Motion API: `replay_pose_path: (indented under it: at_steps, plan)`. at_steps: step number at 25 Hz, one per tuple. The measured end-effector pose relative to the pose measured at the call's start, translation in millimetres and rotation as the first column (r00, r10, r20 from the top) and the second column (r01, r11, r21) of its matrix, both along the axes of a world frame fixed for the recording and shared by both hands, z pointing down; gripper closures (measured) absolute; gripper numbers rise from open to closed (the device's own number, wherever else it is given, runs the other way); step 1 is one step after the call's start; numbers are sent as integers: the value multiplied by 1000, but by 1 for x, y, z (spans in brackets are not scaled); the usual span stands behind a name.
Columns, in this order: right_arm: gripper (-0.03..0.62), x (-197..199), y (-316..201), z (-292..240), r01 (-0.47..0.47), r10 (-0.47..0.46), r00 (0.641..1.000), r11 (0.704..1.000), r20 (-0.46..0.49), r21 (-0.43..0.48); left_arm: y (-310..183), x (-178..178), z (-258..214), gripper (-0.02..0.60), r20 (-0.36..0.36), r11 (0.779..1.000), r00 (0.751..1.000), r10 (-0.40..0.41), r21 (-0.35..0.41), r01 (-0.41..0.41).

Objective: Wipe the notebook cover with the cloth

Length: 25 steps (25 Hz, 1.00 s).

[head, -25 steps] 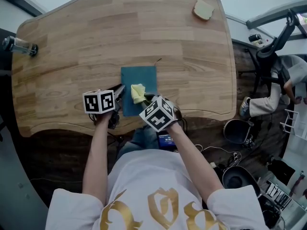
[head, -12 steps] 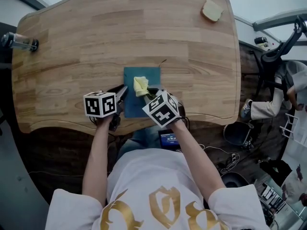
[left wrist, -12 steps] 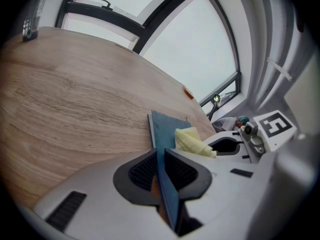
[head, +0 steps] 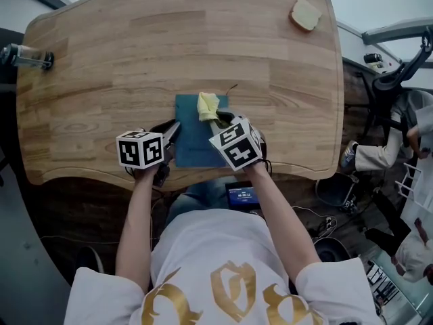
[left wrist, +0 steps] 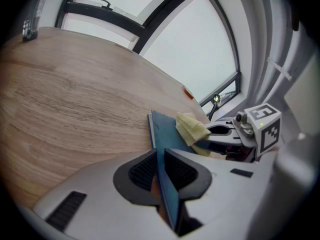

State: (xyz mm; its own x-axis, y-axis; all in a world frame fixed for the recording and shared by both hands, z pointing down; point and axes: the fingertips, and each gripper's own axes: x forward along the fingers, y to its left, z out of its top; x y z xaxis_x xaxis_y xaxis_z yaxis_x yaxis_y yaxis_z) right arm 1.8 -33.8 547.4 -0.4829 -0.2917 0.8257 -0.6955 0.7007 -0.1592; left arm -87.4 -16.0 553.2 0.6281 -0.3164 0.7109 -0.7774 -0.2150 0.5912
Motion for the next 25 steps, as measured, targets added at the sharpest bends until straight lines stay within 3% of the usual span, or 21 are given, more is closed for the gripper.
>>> replay_pose_path:
  at_steps: [8, 25]
  plan:
    - [553, 13, -17, -2, -93, 92, 996, 995, 19, 24, 0, 0, -1, 526, 1, 1000, 1000, 0, 0, 0]
    - [553, 9, -16, 0, -94, 95, 995, 995, -16, 26, 0, -1, 0, 526, 1, 1000, 1000, 2, 0, -2]
